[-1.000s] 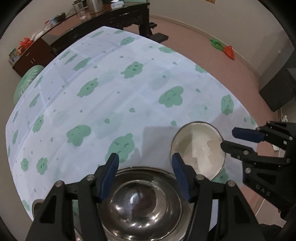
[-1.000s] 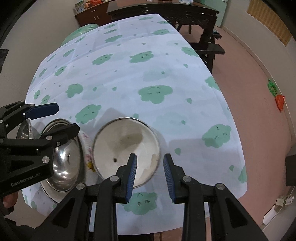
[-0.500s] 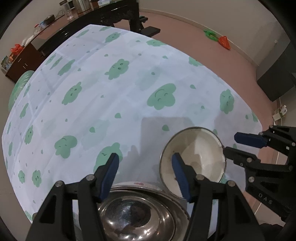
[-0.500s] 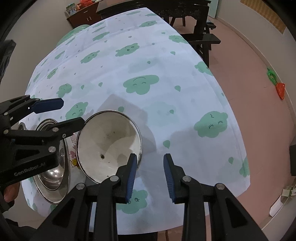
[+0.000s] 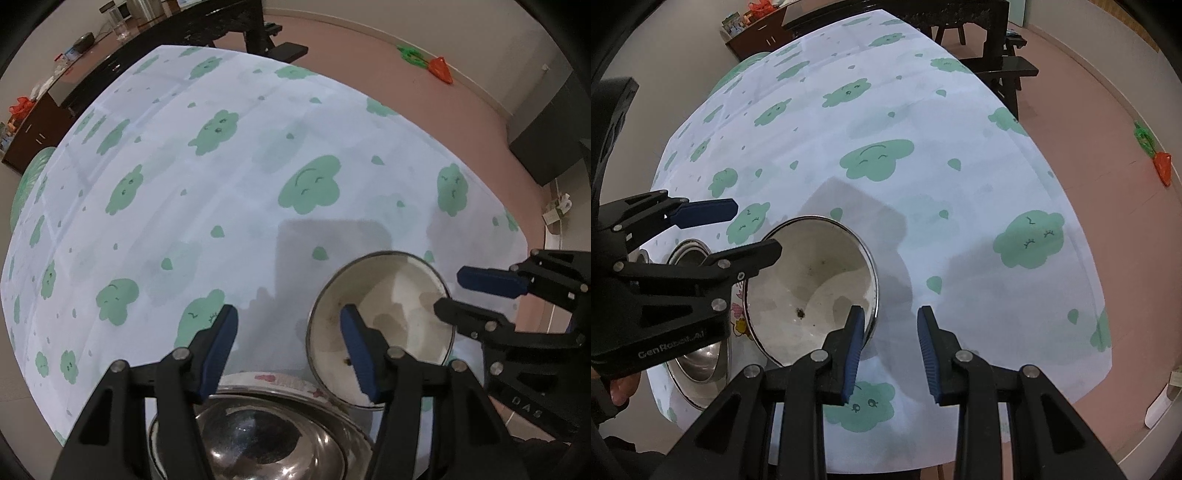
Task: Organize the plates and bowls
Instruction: 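Move the right gripper to the white enamel bowl rim and grasp it while the left grips its rim too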
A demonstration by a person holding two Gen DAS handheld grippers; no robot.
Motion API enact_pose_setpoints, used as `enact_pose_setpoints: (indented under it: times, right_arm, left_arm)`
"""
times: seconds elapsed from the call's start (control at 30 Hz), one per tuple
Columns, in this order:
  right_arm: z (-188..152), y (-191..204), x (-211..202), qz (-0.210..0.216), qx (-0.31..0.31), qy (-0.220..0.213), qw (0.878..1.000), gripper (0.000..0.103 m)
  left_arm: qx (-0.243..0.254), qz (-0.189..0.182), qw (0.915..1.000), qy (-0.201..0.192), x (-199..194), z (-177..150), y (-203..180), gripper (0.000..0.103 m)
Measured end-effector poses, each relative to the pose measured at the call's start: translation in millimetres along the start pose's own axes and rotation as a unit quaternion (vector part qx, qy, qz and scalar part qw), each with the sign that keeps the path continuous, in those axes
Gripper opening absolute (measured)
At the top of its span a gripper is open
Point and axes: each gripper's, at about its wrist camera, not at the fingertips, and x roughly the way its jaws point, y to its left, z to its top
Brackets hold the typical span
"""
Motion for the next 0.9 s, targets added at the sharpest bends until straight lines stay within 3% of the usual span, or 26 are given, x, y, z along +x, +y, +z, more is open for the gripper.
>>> enact_pose_setpoints:
  times: [0.33,0.67,0.9]
  right_arm:
    - [1.1,-2.4,6.3,0.007,0.001,0.008,1.000,0.032]
    - [1.5,-1.9,12.9,0.013,-0.002,0.017,1.000,0.028]
    - [0.6,-1.3,16.0,0.017,-0.006,0.023,1.000,0.022]
  left_arm:
    - [0.014,-0.005,0.9997,0.018,13.5,1.4,-6.2,0.039]
    - [0.018,-0.007,0.9992,0.034,26.0,1.0,-8.8,0.035]
    - [0.017,-0.015,0.9990,0.039,31.3,1.2,-8.2,0.020]
